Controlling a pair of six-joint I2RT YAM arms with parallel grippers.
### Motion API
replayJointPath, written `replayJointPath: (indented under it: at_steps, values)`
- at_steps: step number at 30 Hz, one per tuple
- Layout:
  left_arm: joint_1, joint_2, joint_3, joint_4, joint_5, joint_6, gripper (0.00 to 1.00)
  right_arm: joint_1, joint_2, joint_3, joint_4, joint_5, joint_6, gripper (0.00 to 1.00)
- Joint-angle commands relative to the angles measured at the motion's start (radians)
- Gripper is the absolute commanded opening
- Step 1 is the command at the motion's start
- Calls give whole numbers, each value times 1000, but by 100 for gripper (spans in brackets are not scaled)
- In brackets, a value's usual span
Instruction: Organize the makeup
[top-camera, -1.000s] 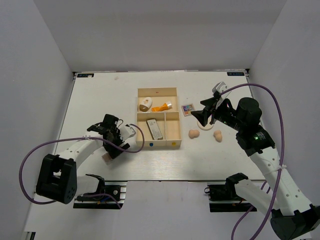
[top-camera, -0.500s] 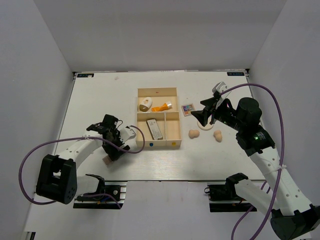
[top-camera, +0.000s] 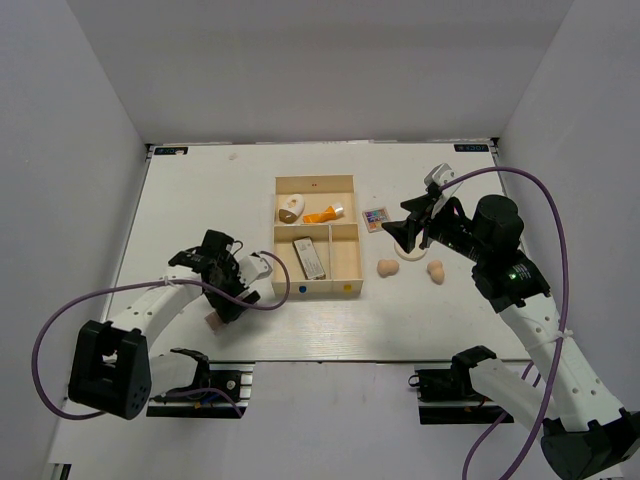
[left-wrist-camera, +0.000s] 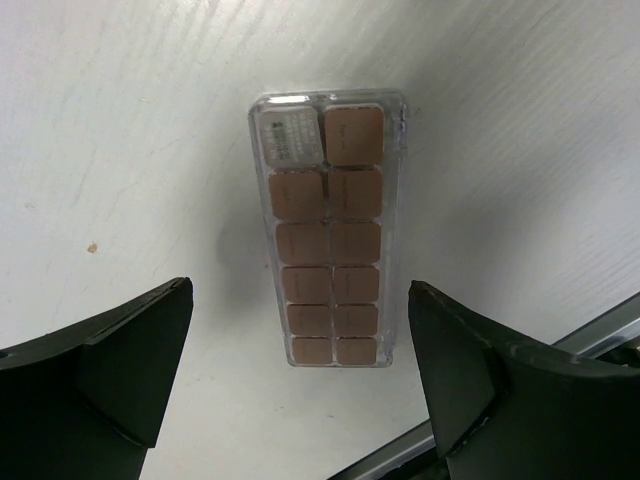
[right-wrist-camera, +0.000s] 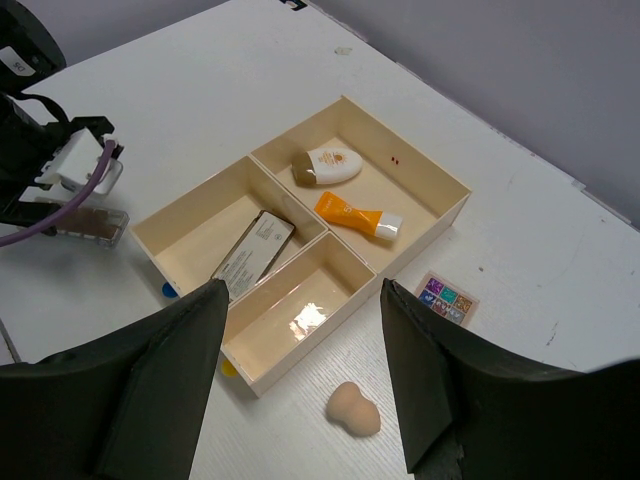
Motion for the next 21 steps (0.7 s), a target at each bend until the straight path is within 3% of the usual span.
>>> replayJointPath:
  at_steps: [1, 21]
  values:
    - [8, -28, -36, -6, 20, 23, 98, -4, -12, -3, 49, -3, -5, 68]
    - [8, -34, -133, 60, -58, 37, 97, -1, -13, -5, 48, -5, -7, 68]
